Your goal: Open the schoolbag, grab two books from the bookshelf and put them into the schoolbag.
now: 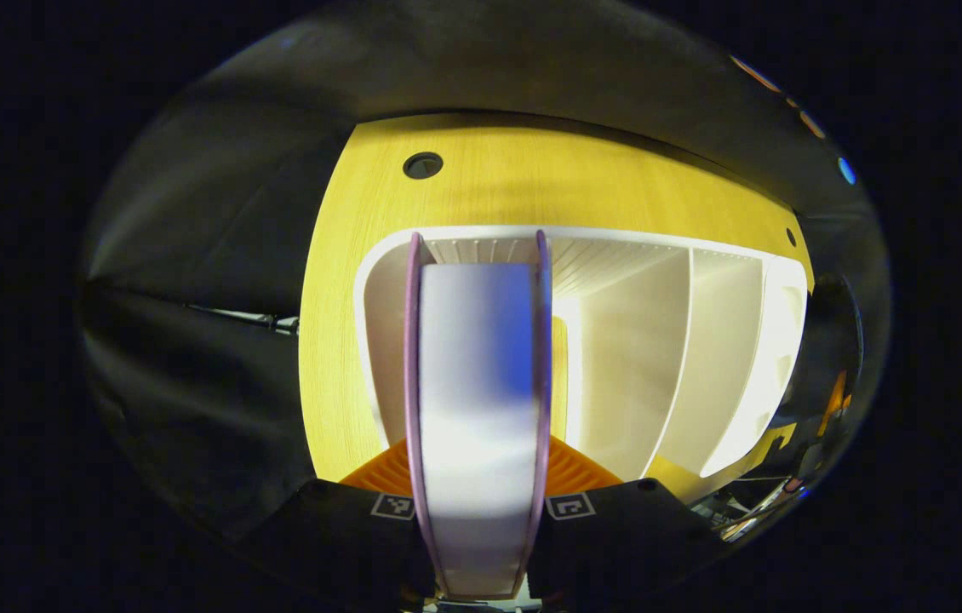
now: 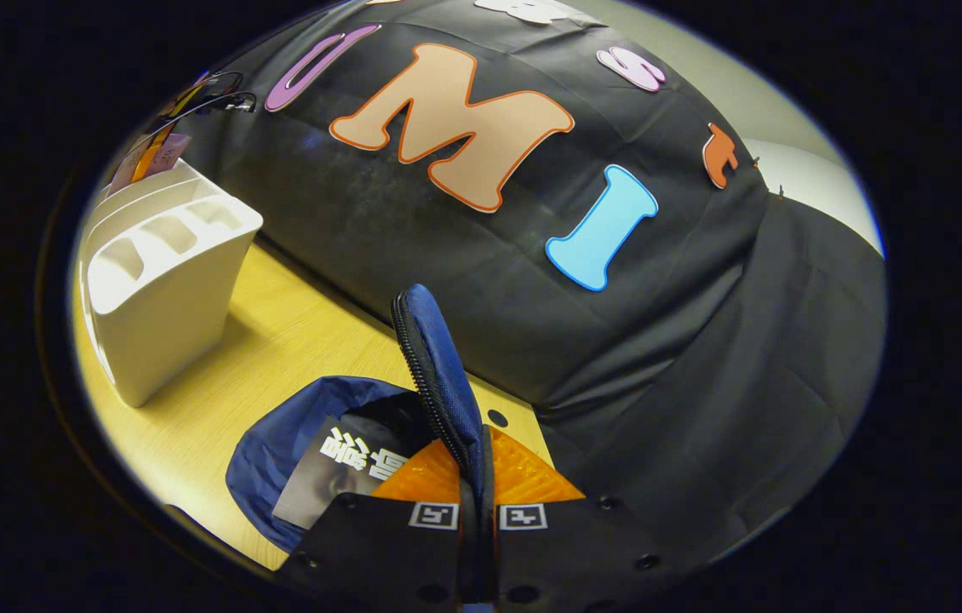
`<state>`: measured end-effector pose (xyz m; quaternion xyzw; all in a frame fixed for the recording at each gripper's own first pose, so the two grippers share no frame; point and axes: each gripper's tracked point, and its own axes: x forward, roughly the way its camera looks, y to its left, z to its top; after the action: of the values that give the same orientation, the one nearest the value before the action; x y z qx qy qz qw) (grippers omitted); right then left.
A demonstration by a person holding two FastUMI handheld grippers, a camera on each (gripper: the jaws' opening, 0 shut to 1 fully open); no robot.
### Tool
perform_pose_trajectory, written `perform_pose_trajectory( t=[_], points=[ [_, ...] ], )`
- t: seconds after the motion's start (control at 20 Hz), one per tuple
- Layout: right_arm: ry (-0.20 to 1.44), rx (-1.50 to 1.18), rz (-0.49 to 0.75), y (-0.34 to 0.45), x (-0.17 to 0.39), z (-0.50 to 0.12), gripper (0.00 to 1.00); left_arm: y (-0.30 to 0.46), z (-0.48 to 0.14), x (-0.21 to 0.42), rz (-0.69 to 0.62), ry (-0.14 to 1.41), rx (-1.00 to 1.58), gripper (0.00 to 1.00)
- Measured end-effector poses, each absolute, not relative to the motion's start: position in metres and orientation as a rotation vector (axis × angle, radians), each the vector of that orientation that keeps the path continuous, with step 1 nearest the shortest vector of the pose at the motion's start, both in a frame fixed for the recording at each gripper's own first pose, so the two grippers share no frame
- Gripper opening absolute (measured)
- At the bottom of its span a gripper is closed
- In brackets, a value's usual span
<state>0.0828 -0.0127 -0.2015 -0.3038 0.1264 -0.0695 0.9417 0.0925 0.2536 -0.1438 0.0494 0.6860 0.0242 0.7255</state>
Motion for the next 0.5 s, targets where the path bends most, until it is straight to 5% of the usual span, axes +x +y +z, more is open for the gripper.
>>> perform_pose_trajectory(
  t=[0.5],
  points=[
    [0.253,-0.604,-0.113,-0.014,0.083,-0.201,0.04,0.264,-0.054,0.065,0.175,1.419,0.124,0.4]
  ],
)
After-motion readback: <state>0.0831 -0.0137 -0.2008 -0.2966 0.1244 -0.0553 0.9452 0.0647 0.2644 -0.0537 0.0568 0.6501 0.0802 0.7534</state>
